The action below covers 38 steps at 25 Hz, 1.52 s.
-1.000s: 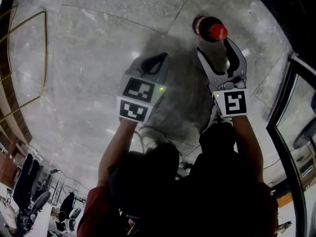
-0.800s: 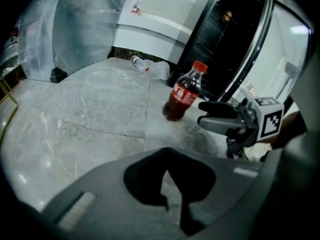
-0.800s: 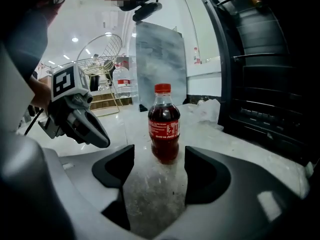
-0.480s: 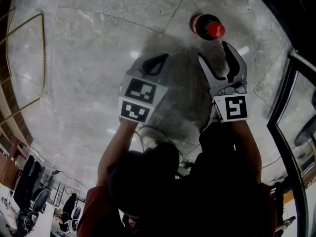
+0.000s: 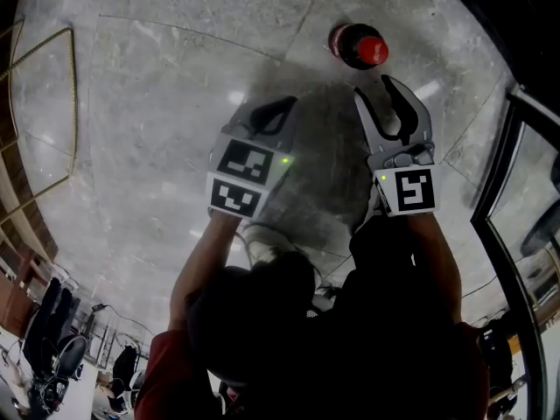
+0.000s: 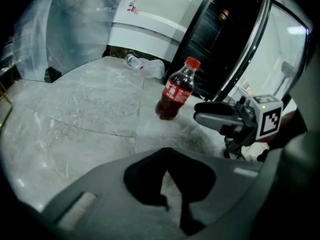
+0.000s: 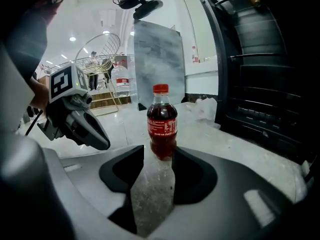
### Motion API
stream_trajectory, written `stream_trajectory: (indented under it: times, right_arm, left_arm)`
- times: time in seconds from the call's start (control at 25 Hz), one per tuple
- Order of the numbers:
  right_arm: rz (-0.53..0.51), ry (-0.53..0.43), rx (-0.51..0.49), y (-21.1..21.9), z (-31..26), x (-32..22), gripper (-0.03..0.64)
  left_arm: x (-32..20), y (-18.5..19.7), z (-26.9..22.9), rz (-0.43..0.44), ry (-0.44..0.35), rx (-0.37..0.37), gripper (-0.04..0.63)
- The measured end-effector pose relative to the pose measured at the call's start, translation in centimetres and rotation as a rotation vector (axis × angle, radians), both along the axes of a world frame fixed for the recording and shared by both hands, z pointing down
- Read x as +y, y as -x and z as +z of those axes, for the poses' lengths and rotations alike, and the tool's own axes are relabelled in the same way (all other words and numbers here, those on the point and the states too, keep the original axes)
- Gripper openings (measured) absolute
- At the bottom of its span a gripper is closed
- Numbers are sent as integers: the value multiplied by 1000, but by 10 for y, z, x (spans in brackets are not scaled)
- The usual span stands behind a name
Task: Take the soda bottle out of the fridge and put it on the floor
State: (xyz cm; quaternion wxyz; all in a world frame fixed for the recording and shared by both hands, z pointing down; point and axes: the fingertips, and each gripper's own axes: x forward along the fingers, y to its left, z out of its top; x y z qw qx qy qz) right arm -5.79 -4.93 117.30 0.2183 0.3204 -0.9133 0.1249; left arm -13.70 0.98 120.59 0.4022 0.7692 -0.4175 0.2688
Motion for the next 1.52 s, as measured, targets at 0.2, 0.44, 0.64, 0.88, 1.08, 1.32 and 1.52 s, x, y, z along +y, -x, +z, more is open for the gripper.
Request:
stream_trajectory:
  times: [0.2,0.44,0.64,0.88,1.08,1.32,1.52]
  right_arm:
    - [29,-10,30,-7,2,-4,73]
    - [65,-22,95,-18,9,-10,2]
    - [56,-25,101,-21,8,-11,2]
    - [52,10,156,-44,-9,-17,2]
    - [20,4,221,-62,-53,-6,2]
    - [47,122,231,-85,-126,15,2]
    - [108,165,219,-106,-220,24,2]
  left_arm:
    - [0,-4,1,9,-2,1,0]
    - [2,-13,0,34,-7,4,0]
    - [1,-20,-2,39,-9,-3,0]
    - [6,-15,-18,76,-35,-143,2]
    - [15,-22,-65,17,-13,-114,0]
    - [28,-40,-145,-50,14,-96,2]
    - [29,-53,-240,-58,5,-100,1]
